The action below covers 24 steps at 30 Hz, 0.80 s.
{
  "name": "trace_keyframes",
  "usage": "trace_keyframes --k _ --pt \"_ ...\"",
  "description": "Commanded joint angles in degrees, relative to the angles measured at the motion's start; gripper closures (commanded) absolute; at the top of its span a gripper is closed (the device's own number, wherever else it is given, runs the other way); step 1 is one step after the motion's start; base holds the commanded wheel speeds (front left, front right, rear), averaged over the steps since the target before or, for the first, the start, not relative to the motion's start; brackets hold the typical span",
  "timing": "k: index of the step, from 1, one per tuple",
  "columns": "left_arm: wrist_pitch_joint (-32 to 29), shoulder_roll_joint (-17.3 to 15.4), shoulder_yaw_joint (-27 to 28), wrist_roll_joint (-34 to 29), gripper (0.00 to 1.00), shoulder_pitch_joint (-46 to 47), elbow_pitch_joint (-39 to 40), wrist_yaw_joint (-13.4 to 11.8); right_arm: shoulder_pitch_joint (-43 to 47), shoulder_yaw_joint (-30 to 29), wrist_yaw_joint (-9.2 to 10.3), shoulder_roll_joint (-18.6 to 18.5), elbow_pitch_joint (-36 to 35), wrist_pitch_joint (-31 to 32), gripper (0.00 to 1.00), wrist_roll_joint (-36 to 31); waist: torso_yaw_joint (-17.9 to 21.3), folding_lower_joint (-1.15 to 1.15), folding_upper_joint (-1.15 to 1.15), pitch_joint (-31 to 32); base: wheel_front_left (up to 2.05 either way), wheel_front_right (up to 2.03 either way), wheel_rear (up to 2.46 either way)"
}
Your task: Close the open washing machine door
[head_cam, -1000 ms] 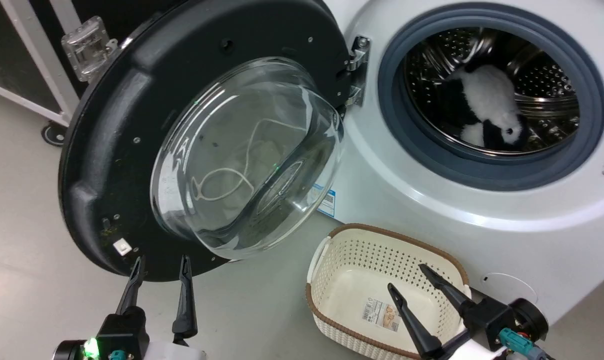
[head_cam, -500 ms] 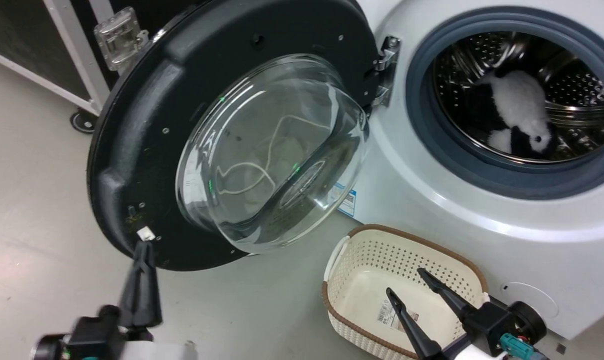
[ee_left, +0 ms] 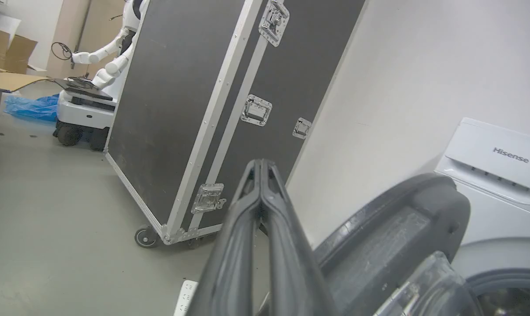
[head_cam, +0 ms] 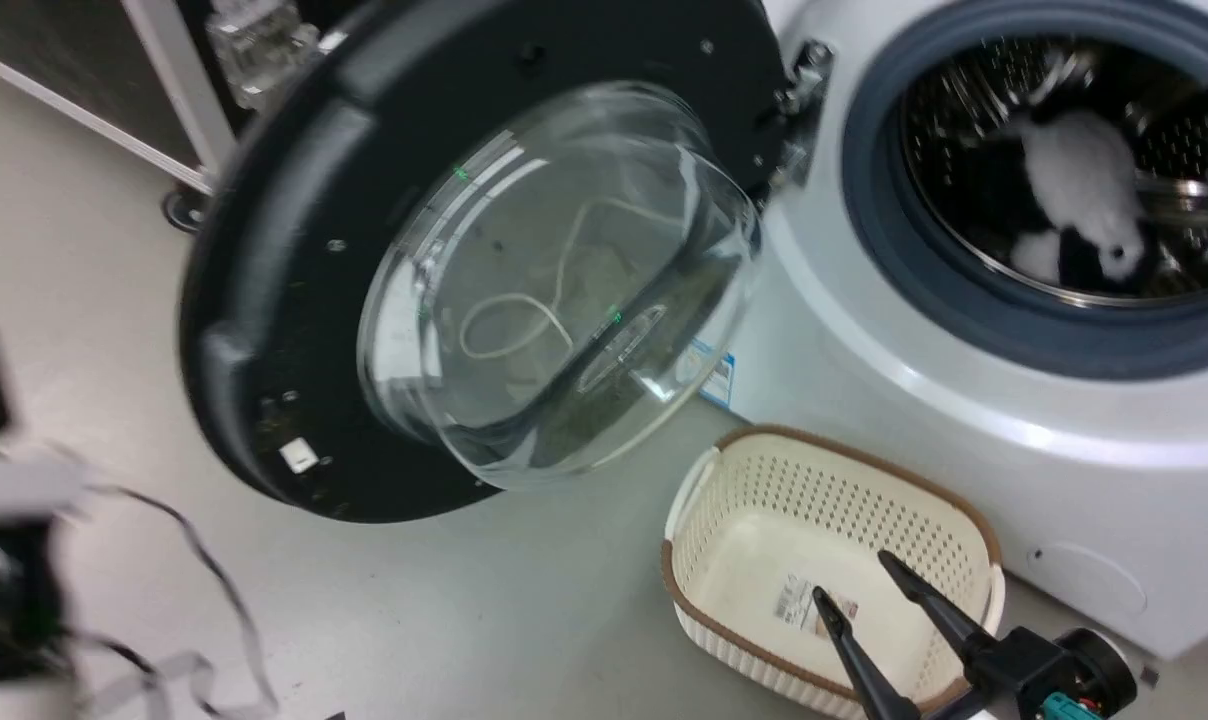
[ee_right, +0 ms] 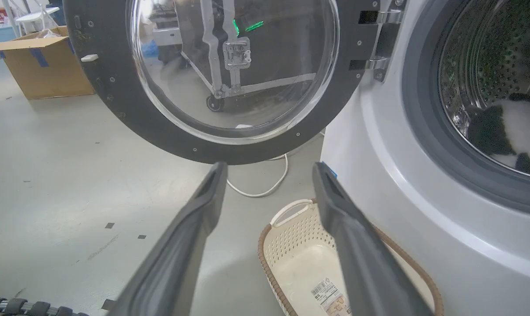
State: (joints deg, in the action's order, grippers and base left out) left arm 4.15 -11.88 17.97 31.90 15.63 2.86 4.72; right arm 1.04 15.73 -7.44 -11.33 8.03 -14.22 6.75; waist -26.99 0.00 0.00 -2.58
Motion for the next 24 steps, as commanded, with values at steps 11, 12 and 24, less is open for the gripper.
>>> trace_keyframes --k 11,12,24 --pt "-28.8 -6.4 13.2 27.9 1.0 16.2 -22.0 -9.2 -1.3 0.3 -0.05 -2.5 -0.1 -0.8 0.0 0.5 5.6 0.0 0.0 -5.0 0.0 0.0 0.0" --pt "-31.3 -6.6 13.3 29.3 1.0 16.0 -22.5 -9.7 -1.3 0.4 -0.05 -2.5 0.0 -0.8 0.0 0.5 5.9 0.0 0.0 -5.1 0.0 0.0 0.0" --pt "-52.5 -5.8 11.0 39.0 1.0 6.8 -17.3 -8.0 -1.2 0.1 -0.05 -1.8 1.4 -0.8 0.0 0.9 6.5 0.0 0.0 -2.5 0.0 0.0 0.0"
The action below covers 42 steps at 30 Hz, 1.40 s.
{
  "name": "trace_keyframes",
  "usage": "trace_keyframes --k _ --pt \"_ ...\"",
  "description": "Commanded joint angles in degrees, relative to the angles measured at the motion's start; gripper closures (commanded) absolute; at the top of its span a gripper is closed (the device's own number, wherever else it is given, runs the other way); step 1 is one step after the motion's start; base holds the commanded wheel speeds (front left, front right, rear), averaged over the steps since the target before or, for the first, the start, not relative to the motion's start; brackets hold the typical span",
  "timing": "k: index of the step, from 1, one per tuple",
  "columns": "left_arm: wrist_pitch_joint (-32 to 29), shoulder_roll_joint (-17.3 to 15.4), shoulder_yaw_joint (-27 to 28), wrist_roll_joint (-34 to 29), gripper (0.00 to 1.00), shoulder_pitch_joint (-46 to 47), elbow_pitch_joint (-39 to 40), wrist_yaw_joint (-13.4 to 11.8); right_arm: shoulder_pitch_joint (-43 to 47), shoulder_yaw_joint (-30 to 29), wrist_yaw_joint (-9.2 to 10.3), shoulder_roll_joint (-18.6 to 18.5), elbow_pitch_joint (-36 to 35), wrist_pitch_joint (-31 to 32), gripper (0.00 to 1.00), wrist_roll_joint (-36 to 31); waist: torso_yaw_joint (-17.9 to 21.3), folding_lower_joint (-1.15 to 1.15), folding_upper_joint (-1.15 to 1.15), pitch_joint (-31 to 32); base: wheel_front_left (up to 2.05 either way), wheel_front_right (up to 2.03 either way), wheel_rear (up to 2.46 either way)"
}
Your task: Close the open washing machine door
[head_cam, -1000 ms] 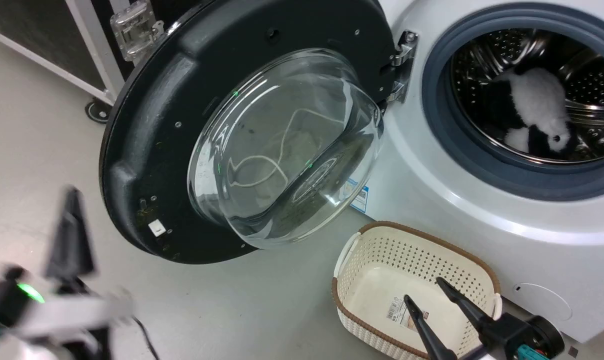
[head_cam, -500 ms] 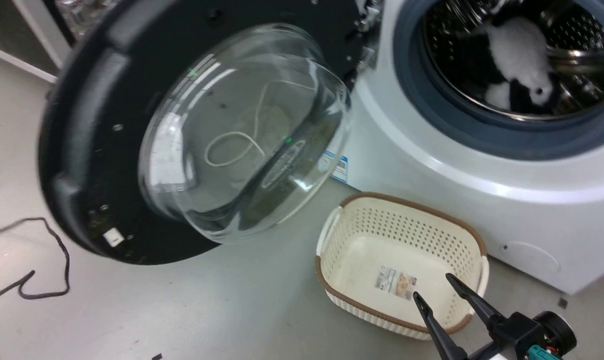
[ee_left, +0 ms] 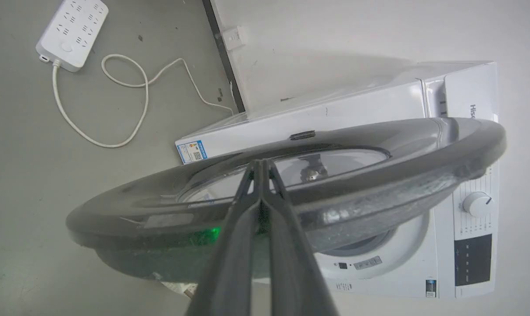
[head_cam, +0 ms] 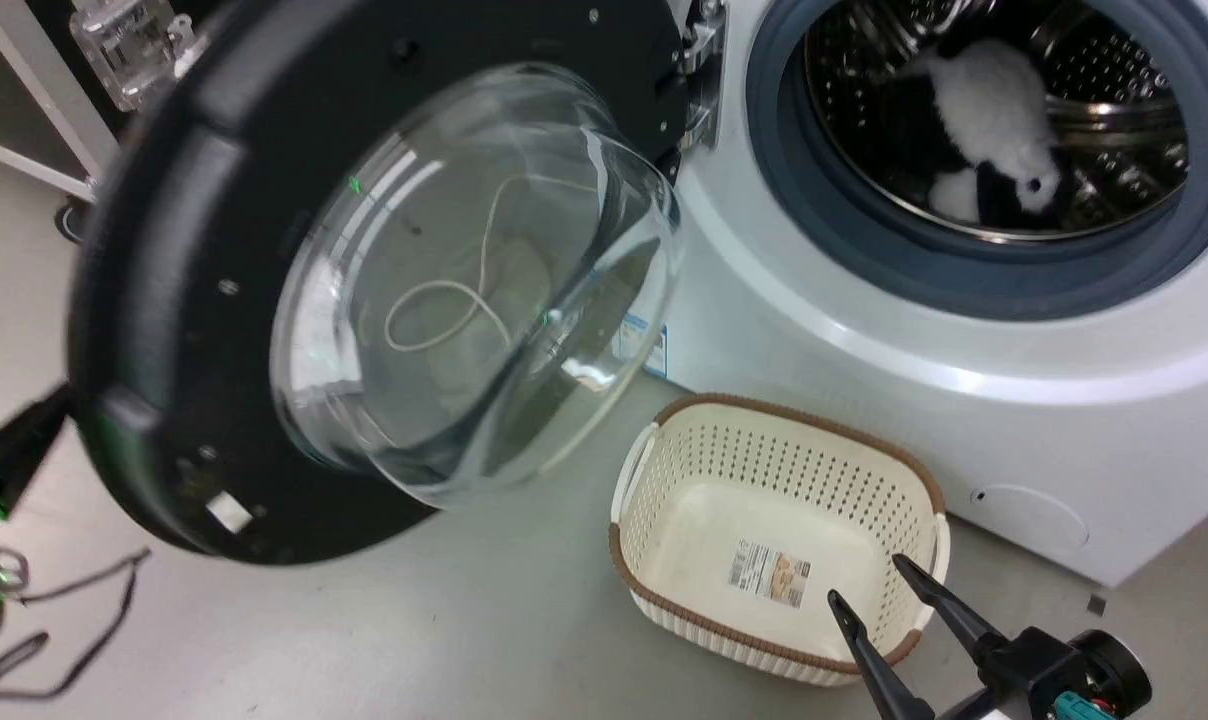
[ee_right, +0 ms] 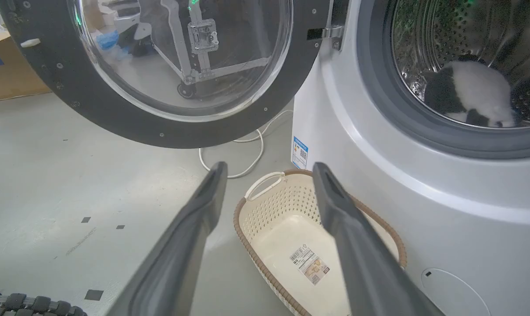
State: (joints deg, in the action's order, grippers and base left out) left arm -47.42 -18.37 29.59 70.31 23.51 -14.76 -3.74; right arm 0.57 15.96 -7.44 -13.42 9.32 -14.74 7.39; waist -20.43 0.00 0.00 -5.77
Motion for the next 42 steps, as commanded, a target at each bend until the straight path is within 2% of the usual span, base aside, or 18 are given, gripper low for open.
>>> trace_keyframes --k 1,7,10,11,13,19,20,21,25,30,36,42 --pt "-2.4 1.0 -0.8 1.5 1.0 -1.9 1.3 0.6 -0.7 -0.3 -0.05 0.5 0.3 -0.3 0.0 0.2 -0.2 0.0 0.0 1.1 0.0 0.0 0.0" --pt "-9.5 4.4 -3.0 5.1 1.0 -8.2 7.5 0.8 -0.3 -1.0 -0.05 2.1 0.9 -0.3 0.0 -0.1 0.1 0.0 0.0 4.0 0.0 0.0 0.0" --pt "-11.5 8.4 -5.1 6.2 1.0 -12.8 12.5 0.5 -0.4 -2.8 -0.05 2.5 1.2 -0.3 0.0 -0.3 0.9 0.0 0.0 5.0 0.0 0.0 0.0" --pt "-11.5 8.4 -5.1 6.2 1.0 -12.8 12.5 0.5 -0.4 -2.8 -0.05 2.5 1.2 -0.3 0.0 -0.3 0.9 0.0 0.0 5.0 0.0 0.0 0.0" --pt "-13.3 12.1 -8.1 6.7 1.0 -18.2 18.0 0.2 -0.6 -5.6 -0.05 2.5 1.3 -0.3 0.0 -0.6 1.8 0.0 0.0 5.8 0.0 0.0 0.0" --pt "-12.7 15.0 -13.5 9.6 1.0 -25.2 23.6 0.1 -1.2 -10.5 -0.05 2.0 1.1 -0.3 0.0 -1.2 4.8 0.0 0.0 5.6 0.0 0.0 0.0" --pt "-11.1 15.4 -16.5 11.4 1.0 -27.4 24.9 -0.1 -1.4 -13.0 -0.05 1.9 1.1 -0.3 0.0 -1.8 6.4 0.0 0.0 5.3 0.0 0.0 0.0" --pt "-11.1 15.4 -16.5 11.4 1.0 -27.4 24.9 -0.1 -1.4 -13.0 -0.05 1.9 1.1 -0.3 0.0 -1.8 6.4 0.0 0.0 5.3 0.0 0.0 0.0" --pt "-6.0 15.5 -24.4 15.7 1.0 -31.2 25.4 1.3 -1.7 -17.0 -0.05 2.1 1.2 -0.3 0.0 -3.0 10.4 0.0 0.0 4.2 0.0 0.0 0.0" --pt "1.6 15.5 -34.2 19.2 1.0 -31.7 24.0 3.2 -2.2 -19.3 -0.05 2.2 1.3 -0.3 0.0 -3.9 16.4 0.0 0.0 1.7 0.0 0.0 0.0" --pt "13.1 15.5 -42.3 21.5 1.0 -26.9 18.2 6.2 -4.4 -19.5 -0.05 2.4 1.3 -0.3 0.0 -3.5 25.4 0.0 0.0 -2.5 0.0 0.0 0.0" --pt "24.0 15.5 -48.9 25.7 1.0 -17.4 11.1 8.5 -5.6 -18.4 -0.05 3.2 1.8 -0.3 0.0 -2.7 33.6 0.0 0.0 -6.9 0.0 0.0 0.0"
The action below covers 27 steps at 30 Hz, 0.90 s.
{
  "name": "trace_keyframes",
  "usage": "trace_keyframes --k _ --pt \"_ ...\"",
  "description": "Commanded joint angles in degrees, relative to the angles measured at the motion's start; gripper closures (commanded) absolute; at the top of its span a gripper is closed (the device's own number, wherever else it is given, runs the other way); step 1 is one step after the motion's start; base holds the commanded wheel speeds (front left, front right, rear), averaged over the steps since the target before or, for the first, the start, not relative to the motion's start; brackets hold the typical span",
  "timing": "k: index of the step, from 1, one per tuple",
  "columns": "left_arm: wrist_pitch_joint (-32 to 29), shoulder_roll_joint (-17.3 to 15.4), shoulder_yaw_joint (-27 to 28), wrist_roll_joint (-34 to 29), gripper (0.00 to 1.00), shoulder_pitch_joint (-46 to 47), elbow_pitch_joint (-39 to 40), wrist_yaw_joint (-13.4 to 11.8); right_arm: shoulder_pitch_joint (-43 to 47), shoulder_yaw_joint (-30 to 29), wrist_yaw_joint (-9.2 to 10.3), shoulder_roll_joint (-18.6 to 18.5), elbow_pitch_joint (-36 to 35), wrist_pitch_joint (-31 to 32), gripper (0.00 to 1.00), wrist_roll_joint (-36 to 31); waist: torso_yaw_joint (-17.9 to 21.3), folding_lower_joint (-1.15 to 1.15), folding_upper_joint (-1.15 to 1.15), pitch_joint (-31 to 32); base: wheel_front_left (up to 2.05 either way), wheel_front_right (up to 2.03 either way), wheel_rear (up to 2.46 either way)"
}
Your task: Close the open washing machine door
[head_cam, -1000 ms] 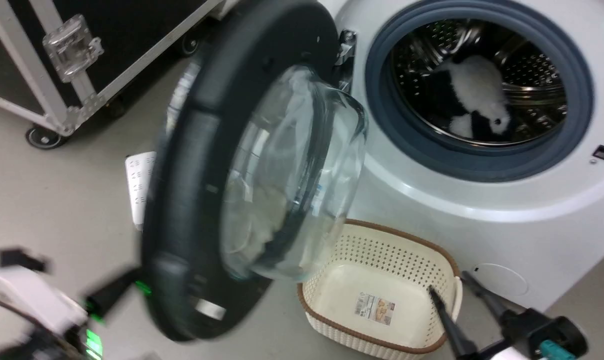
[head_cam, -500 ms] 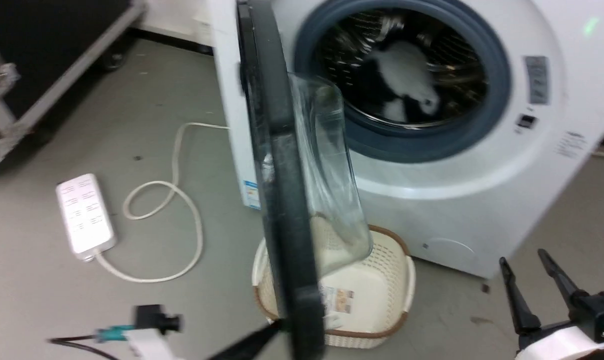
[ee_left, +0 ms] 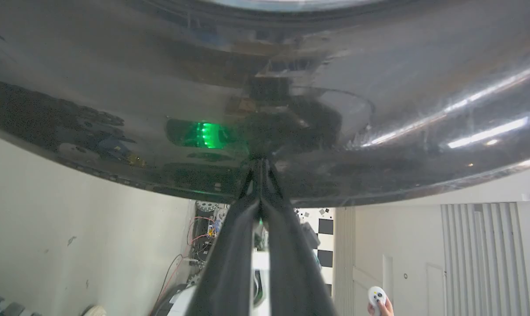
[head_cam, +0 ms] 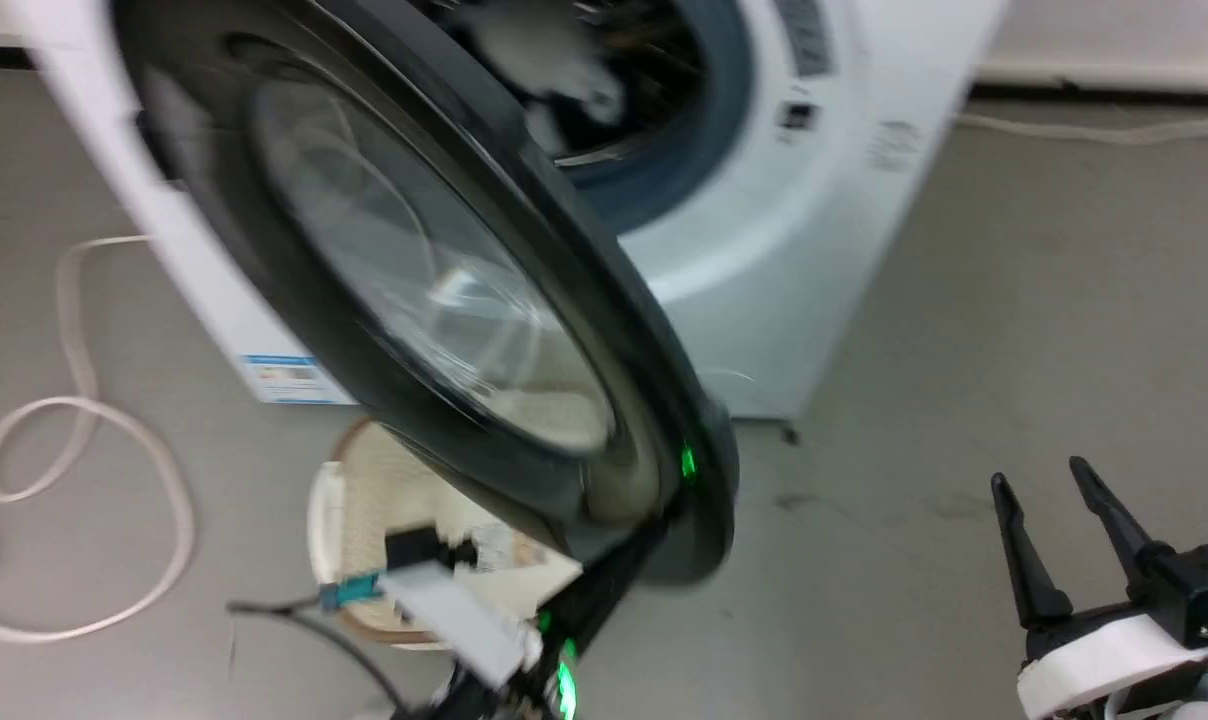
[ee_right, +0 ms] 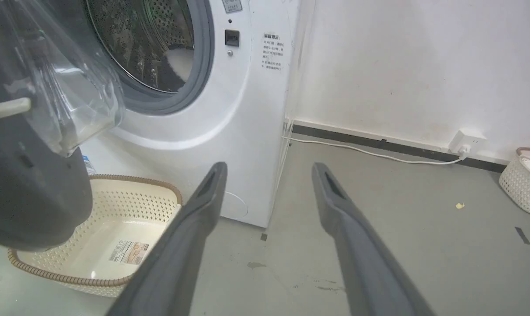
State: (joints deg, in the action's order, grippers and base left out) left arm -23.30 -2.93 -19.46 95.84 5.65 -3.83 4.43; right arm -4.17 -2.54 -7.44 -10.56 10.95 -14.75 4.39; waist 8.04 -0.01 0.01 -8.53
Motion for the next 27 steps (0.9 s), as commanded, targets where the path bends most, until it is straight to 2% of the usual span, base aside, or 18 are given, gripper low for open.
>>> trace_keyframes --k 1,7,10,14,18,20,24,25,26,27 --pt "1.5 0.0 -0.7 0.7 1.0 2.4 -1.1 0.6 -0.9 0.2 -0.05 0.4 0.3 -0.2 0.0 0.5 6.2 0.01 -0.01 -4.7 0.0 0.0 0.0" --pt "14.8 0.0 -4.5 3.5 1.0 14.8 -9.8 2.2 -1.5 1.8 -0.05 0.8 1.3 -0.2 0.0 1.3 10.8 0.01 -0.01 -6.8 0.0 0.0 0.0" --pt "20.7 0.0 -7.0 6.0 1.0 20.5 -13.4 2.7 -1.5 2.8 -0.05 1.1 1.6 -0.2 0.0 1.2 11.5 0.01 -0.01 -6.9 0.0 0.0 0.0" --pt "24.1 0.0 -10.5 8.6 1.0 24.3 -15.7 3.0 -1.5 4.4 -0.05 1.1 2.0 -0.2 0.0 1.3 10.7 0.01 -0.01 -5.8 0.0 0.0 0.0" --pt "24.9 0.0 -11.7 7.8 1.0 22.2 -15.0 3.0 -0.7 5.2 -0.05 0.7 1.9 -0.2 0.0 1.3 8.3 0.01 -0.01 -3.4 0.0 0.0 0.0" --pt "25.5 -1.0 -12.4 4.0 1.0 19.9 -13.7 3.0 0.0 6.0 -0.05 0.4 1.6 -0.2 0.0 1.3 6.7 0.01 -0.01 -1.7 0.0 0.0 0.0" --pt "27.3 -4.1 -13.7 -1.9 1.0 12.1 -6.4 3.0 2.5 7.2 -0.05 -0.1 0.4 -0.2 0.0 1.5 2.7 0.01 -0.01 1.9 0.0 0.0 0.0" --pt "28.5 -5.7 -13.9 -4.0 0.89 10.1 -4.7 3.0 3.2 7.3 -0.05 -0.1 0.0 -0.2 0.0 1.5 1.7 0.01 -0.01 2.6 0.0 0.0 0.0" --pt "30.1 -7.5 -14.2 -6.7 0.41 8.4 -3.5 3.0 3.9 7.3 -0.05 -0.1 -0.4 -0.2 0.0 1.6 0.6 0.01 -0.01 3.4 0.0 0.0 0.0" --pt "32.3 -9.4 -14.4 -9.9 0.0 6.8 -2.9 3.0 4.6 7.3 -0.05 -0.1 -0.7 -0.2 0.0 1.7 -0.4 0.01 -0.01 4.2 0.0 0.0 0.0"
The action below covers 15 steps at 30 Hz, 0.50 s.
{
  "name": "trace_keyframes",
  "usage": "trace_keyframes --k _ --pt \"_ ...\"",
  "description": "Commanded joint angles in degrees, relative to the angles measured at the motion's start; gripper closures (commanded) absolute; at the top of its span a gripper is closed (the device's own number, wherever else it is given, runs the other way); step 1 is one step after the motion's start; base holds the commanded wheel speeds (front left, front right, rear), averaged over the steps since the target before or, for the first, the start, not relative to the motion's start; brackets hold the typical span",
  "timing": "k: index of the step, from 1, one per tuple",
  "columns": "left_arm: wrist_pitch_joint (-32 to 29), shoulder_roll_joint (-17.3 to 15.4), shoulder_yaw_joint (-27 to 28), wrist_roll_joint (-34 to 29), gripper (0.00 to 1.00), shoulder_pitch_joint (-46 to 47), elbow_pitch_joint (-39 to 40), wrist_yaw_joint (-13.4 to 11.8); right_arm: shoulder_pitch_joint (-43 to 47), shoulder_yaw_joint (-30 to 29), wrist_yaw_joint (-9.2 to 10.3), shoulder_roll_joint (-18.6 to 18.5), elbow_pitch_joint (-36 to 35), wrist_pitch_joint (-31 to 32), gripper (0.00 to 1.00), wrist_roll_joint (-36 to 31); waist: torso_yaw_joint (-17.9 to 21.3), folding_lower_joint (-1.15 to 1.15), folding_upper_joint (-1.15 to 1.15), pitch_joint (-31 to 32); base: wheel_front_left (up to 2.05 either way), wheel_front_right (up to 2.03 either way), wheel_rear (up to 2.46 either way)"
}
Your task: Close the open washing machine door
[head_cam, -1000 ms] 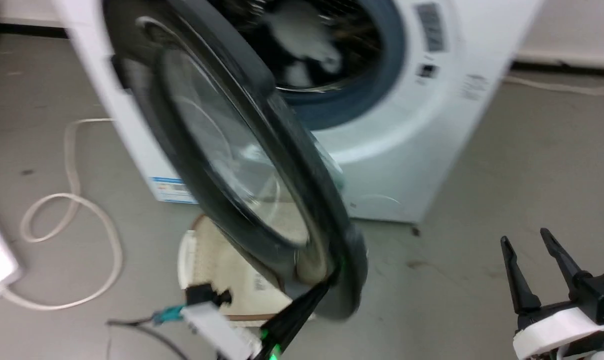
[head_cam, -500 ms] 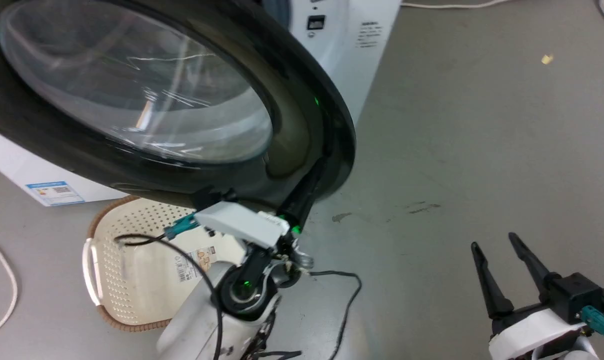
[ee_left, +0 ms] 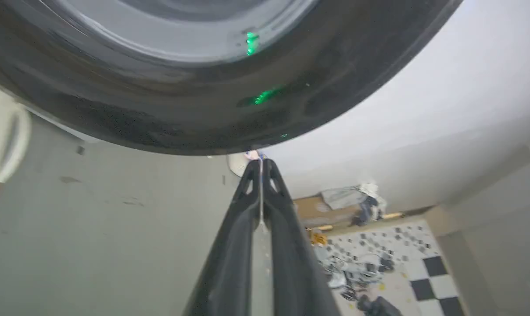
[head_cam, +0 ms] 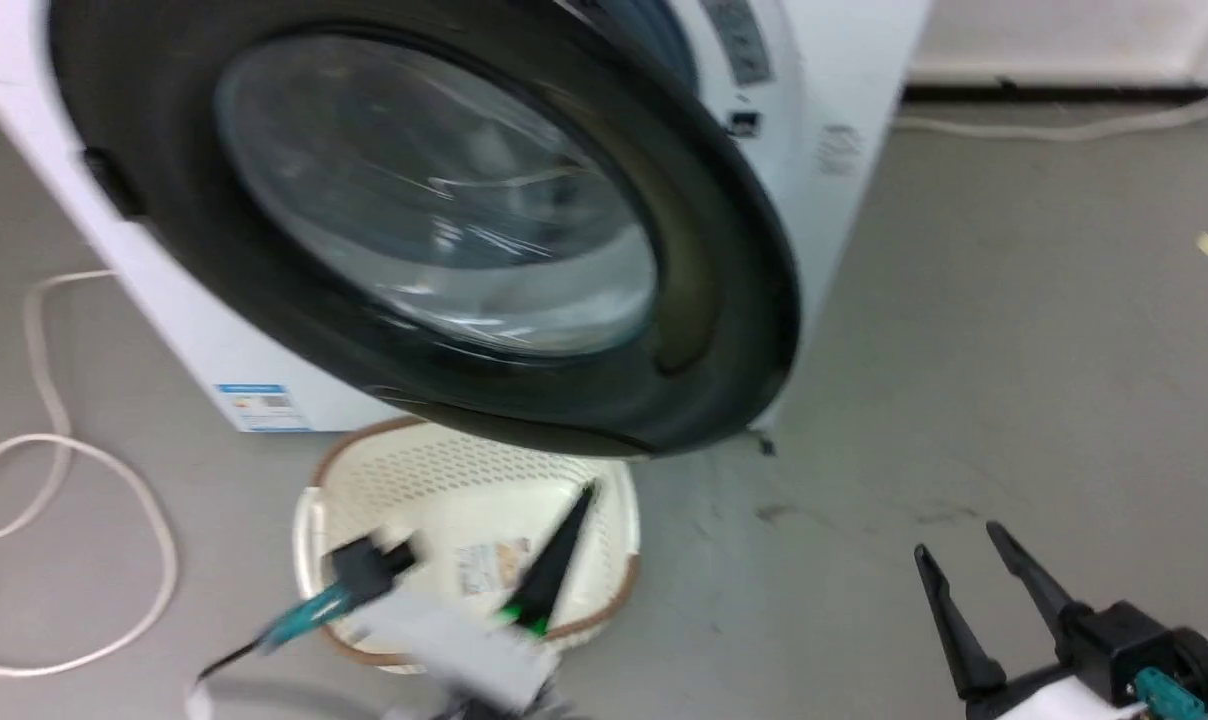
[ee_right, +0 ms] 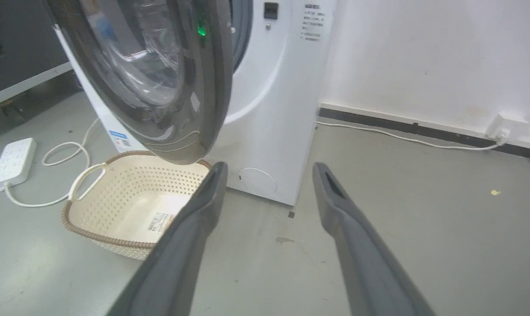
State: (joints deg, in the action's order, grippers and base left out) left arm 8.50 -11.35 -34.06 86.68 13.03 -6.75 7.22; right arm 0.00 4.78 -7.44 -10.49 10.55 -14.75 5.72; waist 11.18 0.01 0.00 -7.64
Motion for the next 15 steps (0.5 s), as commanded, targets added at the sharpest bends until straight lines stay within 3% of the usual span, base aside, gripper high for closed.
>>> trace_keyframes --k 1,3,5,10,15 --pt "2.8 -3.0 0.2 -4.2 0.0 -2.0 0.0 0.3 1.0 0.3 -0.05 -0.2 -0.7 -0.2 0.0 0.5 -4.5 -0.01 0.0 4.0 0.0 0.0 0.0" --pt "5.5 -7.0 0.2 -13.8 0.0 -3.9 -0.8 0.2 2.2 0.9 -0.05 -0.3 -1.6 -0.2 0.0 0.5 -6.3 -0.01 0.0 5.4 0.0 0.0 0.0" --pt "6.4 -9.2 2.1 -24.9 0.0 -5.0 -1.2 -1.6 3.2 1.3 -0.05 -0.5 -2.7 -0.2 0.0 0.5 -8.0 -0.01 0.0 6.0 0.0 0.0 0.0" --pt "6.5 -5.9 14.8 -52.6 0.0 -10.1 4.9 -8.8 4.3 1.5 -0.05 -0.4 -6.1 -0.2 0.0 0.6 -11.2 -0.01 0.0 7.0 0.0 0.0 0.0" --pt "6.5 -1.8 19.3 -70.0 0.0 -15.3 8.9 -11.9 4.5 3.1 -0.05 -0.4 -9.3 -0.2 0.0 0.6 -12.5 -0.01 0.0 7.1 0.0 0.0 0.0"
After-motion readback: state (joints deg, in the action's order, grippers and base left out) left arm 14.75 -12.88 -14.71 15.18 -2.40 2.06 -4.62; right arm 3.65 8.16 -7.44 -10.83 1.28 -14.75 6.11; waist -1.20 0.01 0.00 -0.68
